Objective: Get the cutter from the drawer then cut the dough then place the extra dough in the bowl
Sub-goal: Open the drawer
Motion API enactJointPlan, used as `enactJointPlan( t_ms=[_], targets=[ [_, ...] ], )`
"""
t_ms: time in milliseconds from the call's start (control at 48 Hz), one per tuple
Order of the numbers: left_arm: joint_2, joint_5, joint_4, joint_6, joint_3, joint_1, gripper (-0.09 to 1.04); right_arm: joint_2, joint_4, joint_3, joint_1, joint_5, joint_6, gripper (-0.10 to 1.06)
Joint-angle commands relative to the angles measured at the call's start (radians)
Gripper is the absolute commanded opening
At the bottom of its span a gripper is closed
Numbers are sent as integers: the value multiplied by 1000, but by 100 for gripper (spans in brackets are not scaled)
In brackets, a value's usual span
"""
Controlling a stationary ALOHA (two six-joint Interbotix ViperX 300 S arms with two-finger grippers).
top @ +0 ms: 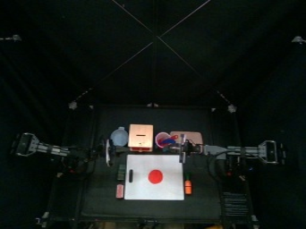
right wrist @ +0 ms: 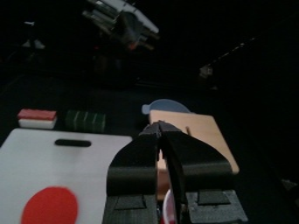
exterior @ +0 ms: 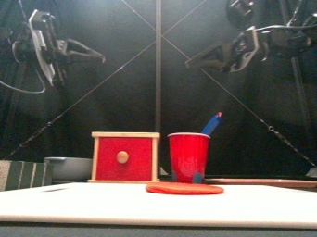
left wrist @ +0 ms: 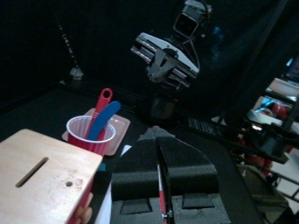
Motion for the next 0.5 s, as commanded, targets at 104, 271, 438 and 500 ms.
enactJointPlan(
  t_ms=[104,271,438,500],
  targets=[
    [144,-41,-92,-41,-91,-26,9,207,-2,-190,-37,-41,-5,-3],
    [244,-41,-107,-64,-140,-26,14,365,-6,-322,-43,-41,-6,-3],
    [282,-41,-109,-104,-150,-26,23,472,-8,-410,-48,-26,-9,-3],
    [287,-43,-110,-130,-147,-28,28,505,-9,-439,-51,-3,-9,-3]
  ],
)
